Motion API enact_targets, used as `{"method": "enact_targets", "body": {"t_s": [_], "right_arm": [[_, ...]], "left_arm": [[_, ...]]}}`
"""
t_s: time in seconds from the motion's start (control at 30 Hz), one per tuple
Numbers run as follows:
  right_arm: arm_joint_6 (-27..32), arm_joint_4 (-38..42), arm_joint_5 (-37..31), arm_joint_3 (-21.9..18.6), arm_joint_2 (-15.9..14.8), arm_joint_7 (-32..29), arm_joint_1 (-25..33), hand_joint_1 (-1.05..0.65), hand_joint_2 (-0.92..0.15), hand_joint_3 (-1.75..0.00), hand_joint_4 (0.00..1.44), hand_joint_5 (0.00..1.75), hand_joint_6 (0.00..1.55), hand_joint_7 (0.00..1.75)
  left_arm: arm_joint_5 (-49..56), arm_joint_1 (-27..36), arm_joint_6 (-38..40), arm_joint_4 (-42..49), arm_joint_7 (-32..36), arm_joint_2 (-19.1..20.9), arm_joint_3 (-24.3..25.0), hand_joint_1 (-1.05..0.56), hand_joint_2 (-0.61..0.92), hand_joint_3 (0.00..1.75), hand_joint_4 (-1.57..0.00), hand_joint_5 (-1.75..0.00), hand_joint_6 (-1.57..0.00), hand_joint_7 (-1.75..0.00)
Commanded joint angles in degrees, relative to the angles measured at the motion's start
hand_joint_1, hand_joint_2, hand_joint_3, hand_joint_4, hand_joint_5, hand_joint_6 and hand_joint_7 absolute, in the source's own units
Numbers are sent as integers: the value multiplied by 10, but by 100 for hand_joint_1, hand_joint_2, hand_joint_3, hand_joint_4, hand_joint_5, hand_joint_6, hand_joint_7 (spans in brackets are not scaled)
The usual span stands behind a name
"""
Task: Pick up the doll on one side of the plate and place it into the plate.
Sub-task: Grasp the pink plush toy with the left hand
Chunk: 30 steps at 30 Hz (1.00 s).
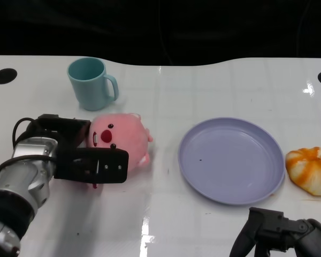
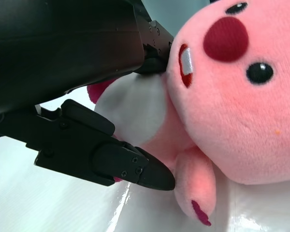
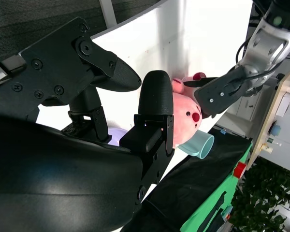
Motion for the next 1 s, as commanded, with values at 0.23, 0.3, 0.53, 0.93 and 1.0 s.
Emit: {"method": "enact_targets", "body": {"t_s": [0.23,0.3,0.53,0.93,1.0], "right_arm": [[-1,-15,5,-5,-4,0,8,-7,-52,-112,67,167,62,132],[0,-16,4,-4,-3,-1,9,-8,-52,-111,67,166,62,132],[7,-19,4,-2,-1,-2,9,-10,-53,-110,67,166,61,133],[0,-12,6,-6,-3,0,6,-9,-51,-112,68,166,62,133],[-2,-9,6,-6,-3,0,5,-9,-51,-112,68,166,62,133]], "left_arm": [[-18,-25,-30,138,34,-33,-38,-62,92,2,-29,-11,-37,-2],[-23,-25,-33,159,47,-41,-41,-56,92,2,-38,-9,-44,-2],[-40,3,-108,190,167,-37,-45,-30,92,9,-83,-71,-100,-21],[-77,20,-160,168,284,-26,-23,-23,92,19,-76,-175,-56,-173],[-86,29,-181,158,313,-23,-15,-18,92,19,-81,-175,-60,-174]]}}
